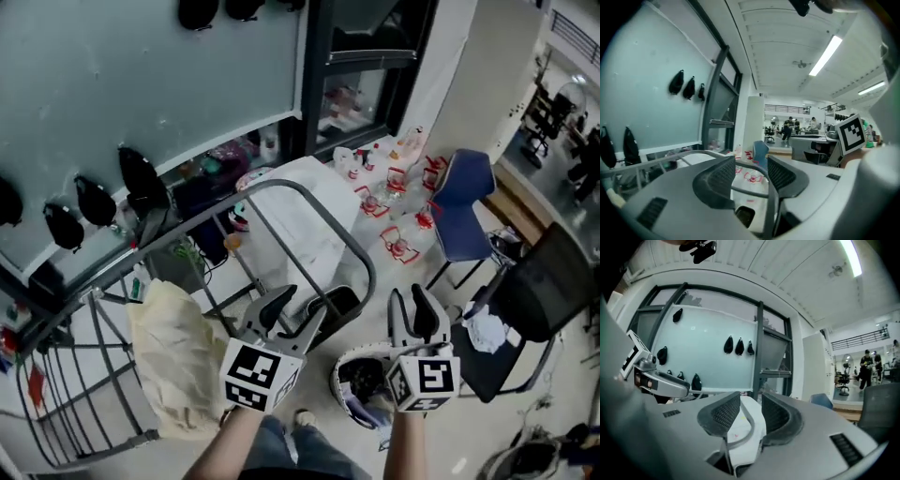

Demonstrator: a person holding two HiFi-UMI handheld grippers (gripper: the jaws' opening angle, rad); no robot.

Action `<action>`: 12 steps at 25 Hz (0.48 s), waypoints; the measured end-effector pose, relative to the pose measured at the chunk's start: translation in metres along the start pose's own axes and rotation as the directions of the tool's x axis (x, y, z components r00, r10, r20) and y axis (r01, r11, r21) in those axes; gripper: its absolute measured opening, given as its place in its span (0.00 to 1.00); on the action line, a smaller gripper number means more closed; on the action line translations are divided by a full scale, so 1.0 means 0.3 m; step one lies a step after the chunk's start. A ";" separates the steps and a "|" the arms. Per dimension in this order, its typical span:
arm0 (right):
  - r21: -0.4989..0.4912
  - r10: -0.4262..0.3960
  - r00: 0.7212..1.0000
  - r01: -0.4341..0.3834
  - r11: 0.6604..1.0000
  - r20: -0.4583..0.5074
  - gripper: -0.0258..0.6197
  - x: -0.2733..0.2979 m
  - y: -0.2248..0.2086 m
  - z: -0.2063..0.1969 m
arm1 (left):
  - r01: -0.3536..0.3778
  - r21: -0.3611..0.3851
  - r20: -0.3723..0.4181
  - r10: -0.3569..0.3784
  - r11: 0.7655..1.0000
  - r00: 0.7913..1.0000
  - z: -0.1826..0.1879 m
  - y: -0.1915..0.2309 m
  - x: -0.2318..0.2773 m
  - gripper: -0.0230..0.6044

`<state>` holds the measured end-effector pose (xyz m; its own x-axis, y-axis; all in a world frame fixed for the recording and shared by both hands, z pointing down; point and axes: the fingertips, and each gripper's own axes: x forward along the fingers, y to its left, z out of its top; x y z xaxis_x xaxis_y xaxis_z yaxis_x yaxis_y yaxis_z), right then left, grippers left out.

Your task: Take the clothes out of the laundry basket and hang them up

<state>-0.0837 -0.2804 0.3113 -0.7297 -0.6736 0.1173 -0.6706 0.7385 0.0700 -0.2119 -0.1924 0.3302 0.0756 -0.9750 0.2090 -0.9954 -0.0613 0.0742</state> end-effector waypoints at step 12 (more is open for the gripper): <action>0.043 -0.381 0.916 0.389 0.920 -0.124 0.26 -0.545 -0.746 -0.305 | 0.314 0.052 -0.081 -0.309 0.948 0.948 -0.081 -0.728 0.453 0.39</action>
<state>0.1980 -0.3329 0.3670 -0.3963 -0.8952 0.2040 -0.9065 0.4167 0.0678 0.0174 -0.3063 0.3660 0.3844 -0.8877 0.2536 -0.9230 -0.3752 0.0857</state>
